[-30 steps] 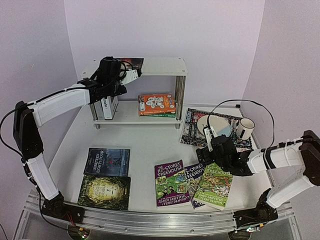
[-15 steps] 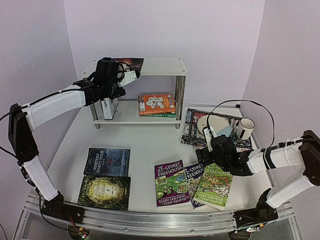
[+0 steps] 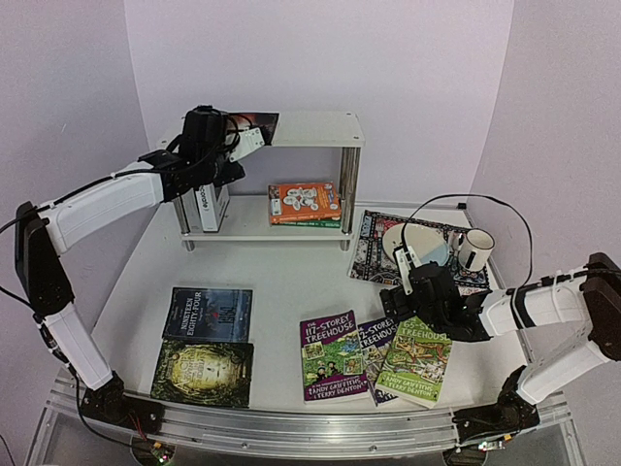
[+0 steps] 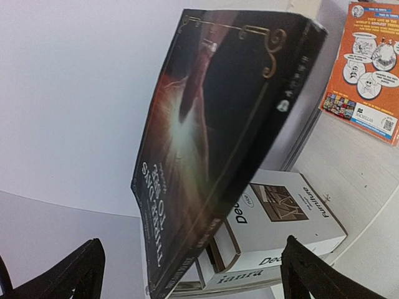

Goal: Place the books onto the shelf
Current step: Place the book on the shelf.

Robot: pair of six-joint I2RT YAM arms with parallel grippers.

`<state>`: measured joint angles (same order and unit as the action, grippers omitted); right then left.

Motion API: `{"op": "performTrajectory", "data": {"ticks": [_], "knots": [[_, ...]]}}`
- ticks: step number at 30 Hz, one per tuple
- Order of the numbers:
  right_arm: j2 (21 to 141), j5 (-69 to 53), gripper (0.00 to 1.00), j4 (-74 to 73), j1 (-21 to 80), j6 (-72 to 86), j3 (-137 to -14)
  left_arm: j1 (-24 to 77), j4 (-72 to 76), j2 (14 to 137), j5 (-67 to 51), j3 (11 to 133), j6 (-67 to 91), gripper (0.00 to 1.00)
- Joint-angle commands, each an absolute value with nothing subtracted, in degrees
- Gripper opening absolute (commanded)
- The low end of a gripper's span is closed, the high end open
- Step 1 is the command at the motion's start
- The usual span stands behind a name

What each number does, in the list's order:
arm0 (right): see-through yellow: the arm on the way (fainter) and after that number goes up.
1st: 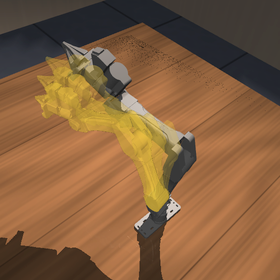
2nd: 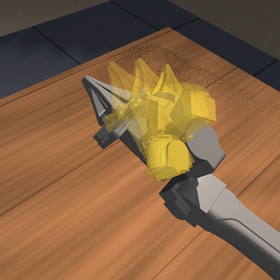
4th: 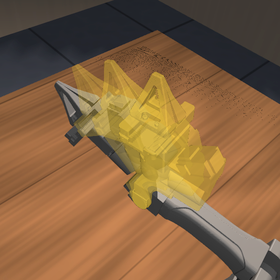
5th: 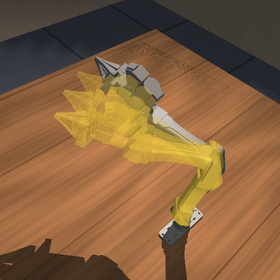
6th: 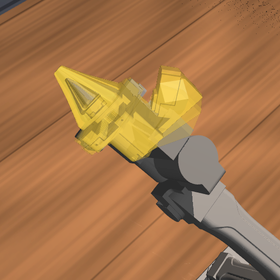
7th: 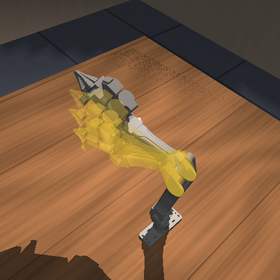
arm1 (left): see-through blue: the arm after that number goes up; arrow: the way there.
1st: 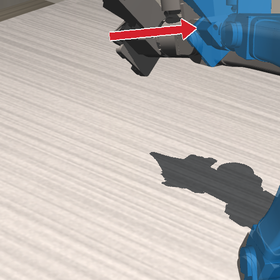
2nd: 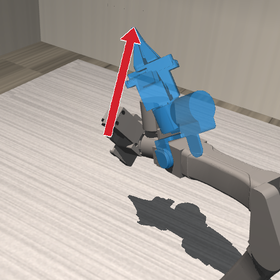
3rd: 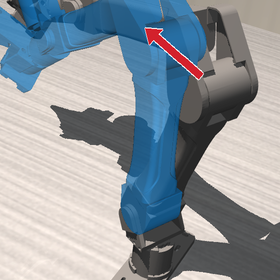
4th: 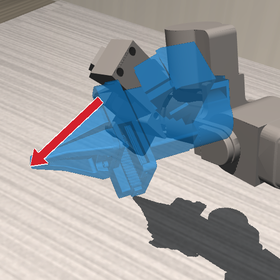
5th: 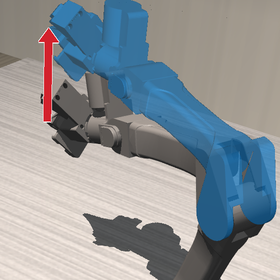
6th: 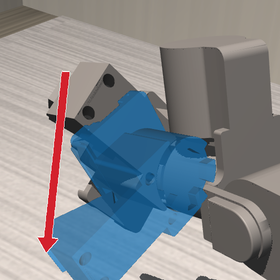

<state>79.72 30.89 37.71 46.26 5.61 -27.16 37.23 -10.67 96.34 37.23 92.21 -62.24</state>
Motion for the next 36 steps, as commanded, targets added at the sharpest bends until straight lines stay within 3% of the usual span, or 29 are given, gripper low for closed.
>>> {"op": "performTrajectory", "data": {"ticks": [1,13,22,36], "knots": [[79.25,31.39,0.98,37.54,46.01,5.39,-28.93,37.27,-9.41,92.34,38.04,95.95,-59.91,1.00],[79.89,31.20,0.98,37.53,46.00,5.36,-29.20,37.50,-9.36,85.96,35.27,93.84,-52.96,1.00],[79.93,31.31,0.98,37.51,45.98,5.36,-29.24,37.88,-9.40,76.17,29.47,85.27,-45.79,1.00],[80.11,31.18,0.98,37.47,45.99,5.27,-29.38,37.88,-9.49,61.63,17.64,73.47,-19.64,0.99]]}}
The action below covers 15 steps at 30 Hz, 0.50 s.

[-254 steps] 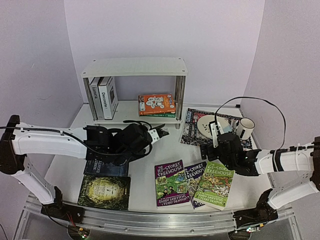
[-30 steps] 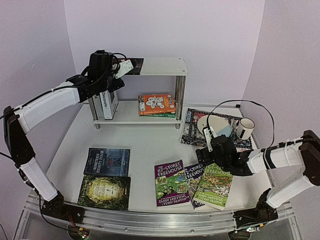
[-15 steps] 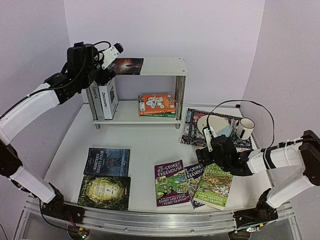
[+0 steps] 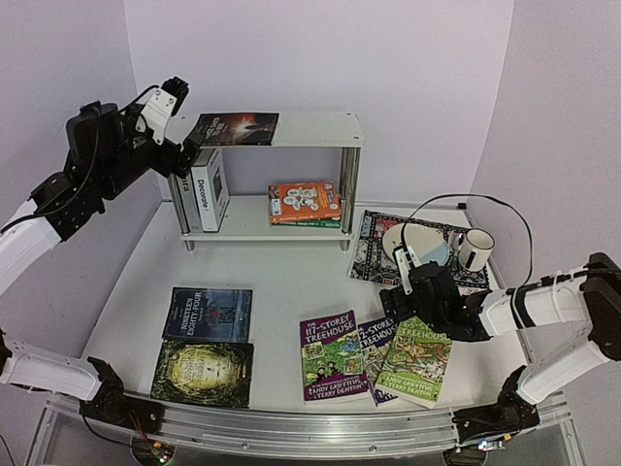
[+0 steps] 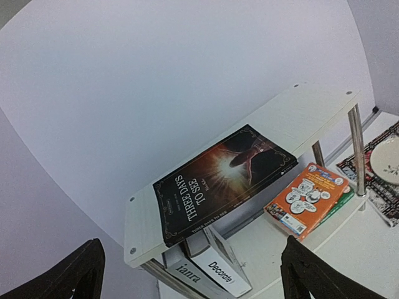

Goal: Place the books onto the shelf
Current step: Place the book on the shelf, then adjust the book on the shelf.

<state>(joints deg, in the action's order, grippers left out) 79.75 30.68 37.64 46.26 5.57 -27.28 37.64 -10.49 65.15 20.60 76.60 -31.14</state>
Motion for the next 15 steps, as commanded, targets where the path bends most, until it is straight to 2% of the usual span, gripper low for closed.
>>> {"op": "performTrajectory", "data": {"ticks": [1,4,10,11,15], "knots": [[80.16,31.15,0.98,37.44,45.98,5.27,-29.38,37.88,-9.53,60.91,18.11,72.44,-17.57,0.99],[80.21,30.97,0.98,37.44,46.01,5.36,-29.42,37.88,-10.26,59.17,18.98,69.88,-10.74,0.97],[80.28,31.29,0.98,37.46,45.99,5.42,-29.38,37.88,-13.30,57.82,18.25,69.54,3.85,0.76],[80.42,31.40,0.98,37.44,46.00,5.37,-29.40,37.89,-13.72,57.94,18.07,69.66,5.97,0.71],[81.10,31.23,0.98,37.36,46.00,5.36,-29.74,37.81,-15.85,60.64,20.78,71.32,8.98,0.37]]}}
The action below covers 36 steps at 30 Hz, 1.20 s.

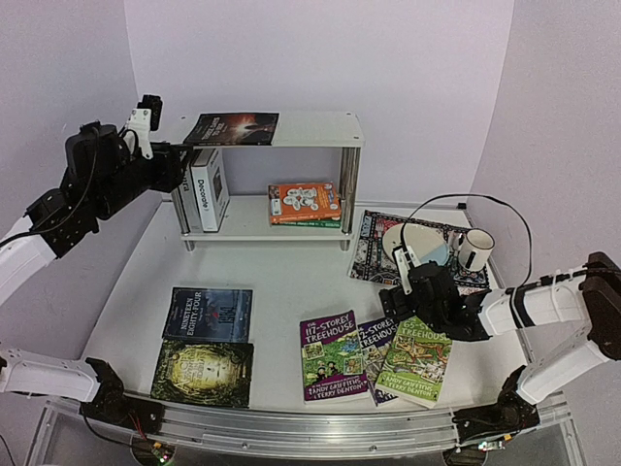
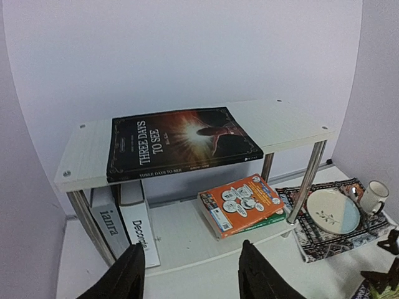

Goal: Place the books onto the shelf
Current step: Adjust the book on the shelf.

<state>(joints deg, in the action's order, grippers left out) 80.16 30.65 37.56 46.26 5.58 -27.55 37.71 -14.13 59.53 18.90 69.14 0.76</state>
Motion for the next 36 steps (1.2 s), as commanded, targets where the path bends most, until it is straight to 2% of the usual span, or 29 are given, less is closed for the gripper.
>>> {"op": "performTrajectory", "data": {"ticks": [1,4,8,14,18,26,36], "knots": [[81.08,31.15,0.98,37.31,45.99,5.41,-29.77,37.80,-17.56,62.09,22.43,72.66,8.79,0.28],[80.87,31.05,0.98,37.27,45.97,5.45,-29.70,36.51,-20.88,66.53,22.32,77.14,8.71,0.12],[81.10,30.96,0.98,37.19,45.97,5.45,-29.82,27.97,-21.85,71.96,9.86,83.35,11.21,0.04],[81.37,31.43,0.98,36.40,46.01,5.45,-30.22,25.41,-28.69,83.27,-4.82,97.08,14.15,0.02],[81.21,31.67,0.98,36.30,45.98,5.45,-30.06,25.40,-29.62,85.96,-12.58,99.58,16.25,0.00],[81.70,31.63,0.98,36.21,45.99,5.45,-30.34,25.43,-30.13,87.86,-15.08,99.14,18.13,0.00],[82.17,31.73,0.98,36.13,46.02,5.45,-30.50,25.35,-30.53,91.90,-11.79,102.47,15.37,0.00]]}}
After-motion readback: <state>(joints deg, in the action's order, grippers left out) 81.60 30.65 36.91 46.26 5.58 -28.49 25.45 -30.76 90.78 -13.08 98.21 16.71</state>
